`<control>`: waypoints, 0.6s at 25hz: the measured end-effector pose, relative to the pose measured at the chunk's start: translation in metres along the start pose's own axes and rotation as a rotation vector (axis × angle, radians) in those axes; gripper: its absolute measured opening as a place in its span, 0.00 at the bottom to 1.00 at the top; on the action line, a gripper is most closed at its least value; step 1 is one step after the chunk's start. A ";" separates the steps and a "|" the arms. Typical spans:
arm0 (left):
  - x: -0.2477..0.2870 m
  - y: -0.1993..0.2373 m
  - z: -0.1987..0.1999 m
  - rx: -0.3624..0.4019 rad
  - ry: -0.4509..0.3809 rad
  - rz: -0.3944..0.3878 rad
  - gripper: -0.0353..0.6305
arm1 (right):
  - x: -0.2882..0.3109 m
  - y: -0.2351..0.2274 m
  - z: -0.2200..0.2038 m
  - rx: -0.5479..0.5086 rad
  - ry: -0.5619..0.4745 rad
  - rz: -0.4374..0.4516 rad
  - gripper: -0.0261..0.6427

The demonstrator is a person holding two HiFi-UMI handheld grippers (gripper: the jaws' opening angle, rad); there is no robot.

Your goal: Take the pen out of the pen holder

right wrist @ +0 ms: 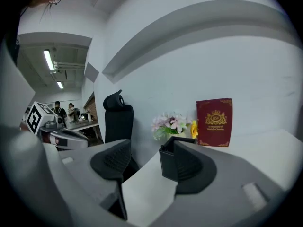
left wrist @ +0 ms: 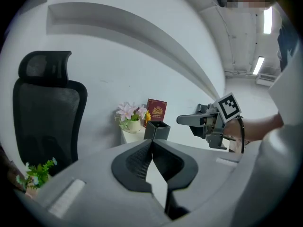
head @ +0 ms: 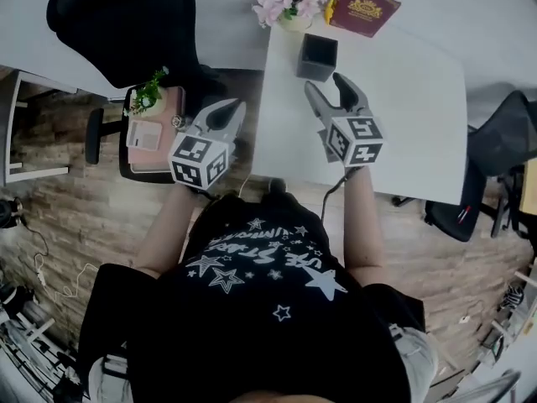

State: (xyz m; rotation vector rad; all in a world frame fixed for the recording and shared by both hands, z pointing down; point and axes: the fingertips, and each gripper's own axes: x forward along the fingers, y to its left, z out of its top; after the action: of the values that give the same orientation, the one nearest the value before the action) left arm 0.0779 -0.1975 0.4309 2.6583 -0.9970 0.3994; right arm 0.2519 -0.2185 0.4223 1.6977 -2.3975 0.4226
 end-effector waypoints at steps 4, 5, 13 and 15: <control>-0.005 0.003 -0.004 -0.030 0.014 0.085 0.07 | 0.028 -0.001 0.003 -0.033 0.038 0.074 0.46; -0.006 0.004 -0.004 -0.035 0.015 0.103 0.07 | 0.034 -0.002 0.002 -0.042 0.053 0.084 0.46; -0.005 0.009 -0.008 -0.053 0.022 0.179 0.07 | 0.073 -0.009 -0.009 -0.132 0.157 0.081 0.45; -0.005 0.011 -0.008 -0.051 0.025 0.184 0.07 | 0.079 -0.011 -0.013 -0.152 0.186 0.078 0.44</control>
State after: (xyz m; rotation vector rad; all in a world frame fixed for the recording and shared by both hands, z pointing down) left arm 0.0657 -0.2000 0.4385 2.5191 -1.2318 0.4378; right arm 0.2350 -0.2884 0.4598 1.4387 -2.3038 0.3805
